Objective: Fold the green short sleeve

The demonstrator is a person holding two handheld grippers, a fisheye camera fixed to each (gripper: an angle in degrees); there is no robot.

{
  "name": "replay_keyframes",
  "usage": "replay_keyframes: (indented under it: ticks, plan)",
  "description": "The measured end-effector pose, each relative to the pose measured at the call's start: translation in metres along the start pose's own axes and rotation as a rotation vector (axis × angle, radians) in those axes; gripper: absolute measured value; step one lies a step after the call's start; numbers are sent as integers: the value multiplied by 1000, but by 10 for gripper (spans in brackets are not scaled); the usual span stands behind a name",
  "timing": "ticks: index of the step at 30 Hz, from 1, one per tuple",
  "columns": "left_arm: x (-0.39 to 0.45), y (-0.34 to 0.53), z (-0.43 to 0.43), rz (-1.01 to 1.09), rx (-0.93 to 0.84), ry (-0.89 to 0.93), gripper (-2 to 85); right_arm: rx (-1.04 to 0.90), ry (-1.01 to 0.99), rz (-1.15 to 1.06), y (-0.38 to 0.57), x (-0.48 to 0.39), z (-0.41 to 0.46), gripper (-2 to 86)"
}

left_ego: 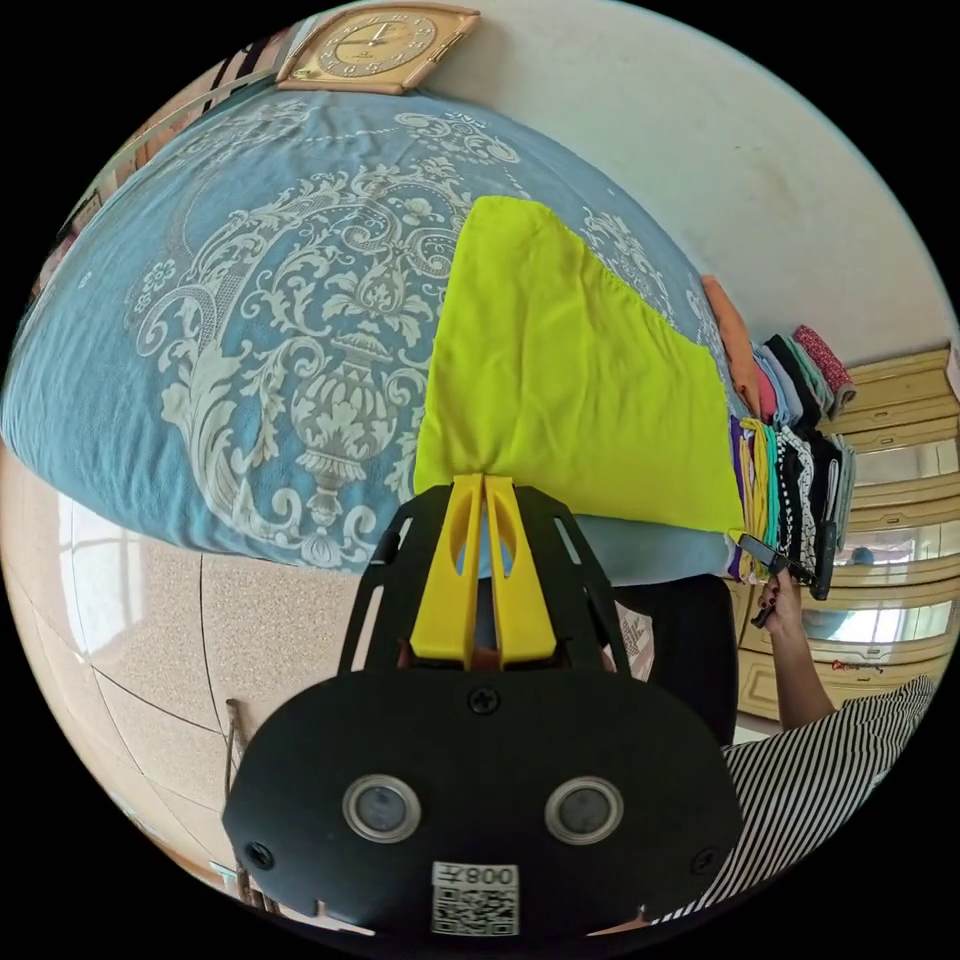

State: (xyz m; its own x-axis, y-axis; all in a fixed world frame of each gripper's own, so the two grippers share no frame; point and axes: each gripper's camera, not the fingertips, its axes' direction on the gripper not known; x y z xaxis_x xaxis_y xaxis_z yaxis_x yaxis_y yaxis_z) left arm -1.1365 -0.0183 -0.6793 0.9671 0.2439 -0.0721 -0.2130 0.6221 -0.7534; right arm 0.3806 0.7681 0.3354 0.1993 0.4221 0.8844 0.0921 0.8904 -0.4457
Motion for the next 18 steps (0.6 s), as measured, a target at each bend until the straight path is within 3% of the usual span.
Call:
replay_keyframes:
  ticks: [11,18]
  plan:
    - [107,44,36,197,-22,74,9,186,-14,196,59,59,-12,55]
    - [228,65,94,470,-119,196,28,149,-80,247,62,92,18,58]
